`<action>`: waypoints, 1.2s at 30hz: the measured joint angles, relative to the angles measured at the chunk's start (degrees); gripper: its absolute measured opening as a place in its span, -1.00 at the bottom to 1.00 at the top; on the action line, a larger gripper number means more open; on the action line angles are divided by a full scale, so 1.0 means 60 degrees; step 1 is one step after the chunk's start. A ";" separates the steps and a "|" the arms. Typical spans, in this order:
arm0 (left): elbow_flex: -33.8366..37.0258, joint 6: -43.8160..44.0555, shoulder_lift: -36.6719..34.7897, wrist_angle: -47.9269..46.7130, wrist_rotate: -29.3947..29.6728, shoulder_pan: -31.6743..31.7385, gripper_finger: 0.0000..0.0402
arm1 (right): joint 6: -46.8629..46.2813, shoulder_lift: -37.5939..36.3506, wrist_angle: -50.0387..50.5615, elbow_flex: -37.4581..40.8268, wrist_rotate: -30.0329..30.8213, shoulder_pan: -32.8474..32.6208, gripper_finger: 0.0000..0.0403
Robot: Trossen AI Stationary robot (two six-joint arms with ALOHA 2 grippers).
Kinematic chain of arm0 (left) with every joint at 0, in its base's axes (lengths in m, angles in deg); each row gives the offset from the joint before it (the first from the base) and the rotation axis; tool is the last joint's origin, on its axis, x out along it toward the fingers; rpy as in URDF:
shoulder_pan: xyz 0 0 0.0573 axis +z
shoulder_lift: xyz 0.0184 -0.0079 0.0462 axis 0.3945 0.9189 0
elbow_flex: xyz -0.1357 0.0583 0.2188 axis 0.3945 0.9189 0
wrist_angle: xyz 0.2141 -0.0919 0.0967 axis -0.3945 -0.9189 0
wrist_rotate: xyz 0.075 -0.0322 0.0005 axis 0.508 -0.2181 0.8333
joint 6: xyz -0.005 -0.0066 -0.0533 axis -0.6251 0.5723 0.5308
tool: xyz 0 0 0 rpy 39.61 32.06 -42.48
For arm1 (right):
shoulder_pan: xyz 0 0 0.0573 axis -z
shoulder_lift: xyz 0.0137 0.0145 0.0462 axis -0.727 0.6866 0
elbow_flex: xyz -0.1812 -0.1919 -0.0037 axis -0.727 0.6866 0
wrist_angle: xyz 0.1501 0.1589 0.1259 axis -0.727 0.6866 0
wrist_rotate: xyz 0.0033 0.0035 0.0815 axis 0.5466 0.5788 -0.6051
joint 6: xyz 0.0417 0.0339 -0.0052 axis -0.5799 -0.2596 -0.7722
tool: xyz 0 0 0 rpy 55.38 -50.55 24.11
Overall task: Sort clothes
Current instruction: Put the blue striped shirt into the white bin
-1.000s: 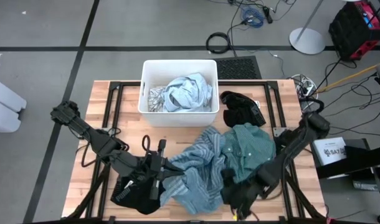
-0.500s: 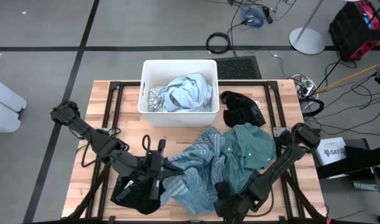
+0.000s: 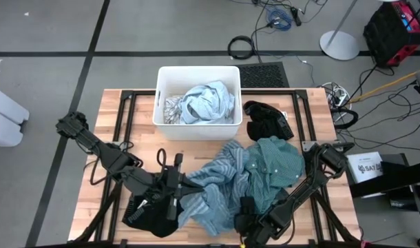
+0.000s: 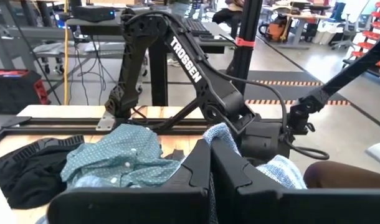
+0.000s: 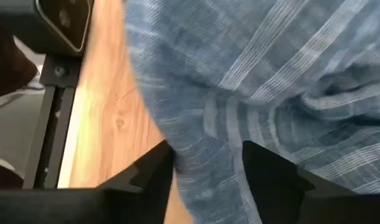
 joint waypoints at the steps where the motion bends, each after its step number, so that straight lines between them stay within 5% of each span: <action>1: 0.0000 0.0079 0.0000 -0.0001 0.0006 0.0000 -0.99 | 0.0001 0.0000 0.0017 0.0000 -0.0041 -0.0002 -0.24; 7: 0.0000 0.0177 0.0000 -0.0001 0.0006 -0.0069 -0.99 | 0.0178 0.0000 0.0000 0.0000 -0.0053 -0.0002 -0.93; 13: 0.0000 0.0174 0.0000 0.0005 -0.0013 -0.0080 -0.99 | 0.0331 -0.0684 0.0082 0.0000 0.0016 -0.0002 -0.99; 26: 0.0000 -0.0839 -0.0607 0.0548 -0.0034 -0.0449 -0.99 | 0.1781 -0.5022 0.0414 0.0000 0.2178 -0.0564 -1.00; 36: 0.0004 -0.3020 -0.1886 0.1552 0.0312 -0.1185 -0.99 | 0.5628 -0.7682 -0.1603 0.0000 0.3009 -0.0708 -1.00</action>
